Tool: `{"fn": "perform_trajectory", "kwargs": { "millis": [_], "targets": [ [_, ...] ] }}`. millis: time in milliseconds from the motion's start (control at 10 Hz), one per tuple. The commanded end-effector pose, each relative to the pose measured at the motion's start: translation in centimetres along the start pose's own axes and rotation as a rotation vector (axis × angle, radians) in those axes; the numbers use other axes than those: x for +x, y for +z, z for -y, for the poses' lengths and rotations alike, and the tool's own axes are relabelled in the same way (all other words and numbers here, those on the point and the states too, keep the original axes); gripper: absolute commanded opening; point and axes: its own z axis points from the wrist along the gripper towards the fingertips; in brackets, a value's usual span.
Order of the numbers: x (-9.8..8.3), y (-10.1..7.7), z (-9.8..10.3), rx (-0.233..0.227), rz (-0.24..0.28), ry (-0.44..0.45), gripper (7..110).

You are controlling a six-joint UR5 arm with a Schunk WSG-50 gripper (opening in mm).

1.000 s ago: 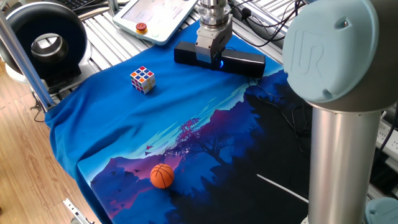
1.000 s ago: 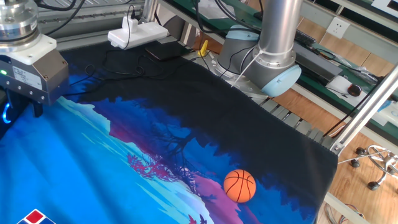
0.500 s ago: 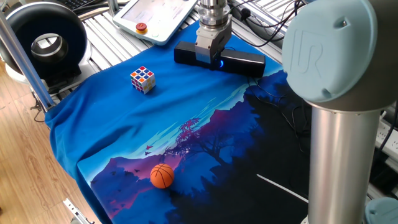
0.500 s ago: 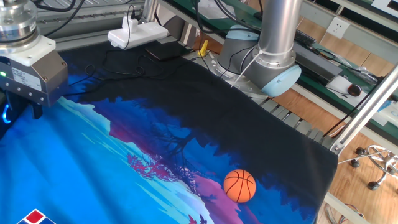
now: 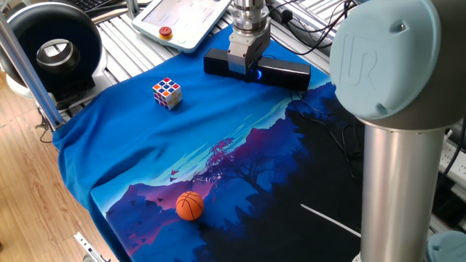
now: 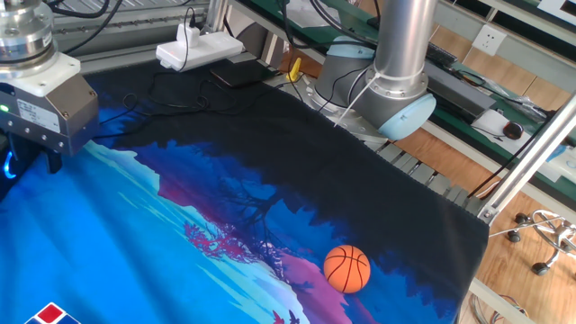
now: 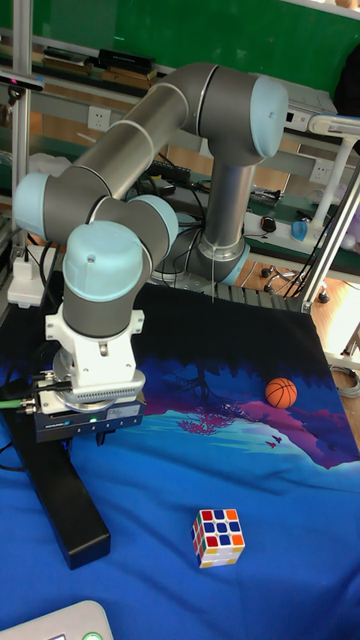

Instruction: Turn the knob to decrease the volume of the speaker

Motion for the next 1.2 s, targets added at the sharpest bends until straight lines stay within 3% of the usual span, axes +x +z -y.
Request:
{"fn": "perform_trajectory", "kwargs": {
  "millis": [0,1100],
  "targets": [
    [-0.6,-0.4,-0.2,-0.016,0.009,0.002,44],
    [-2.0,0.2,-0.3,-0.035,0.04,-0.017,44]
  ]
}}
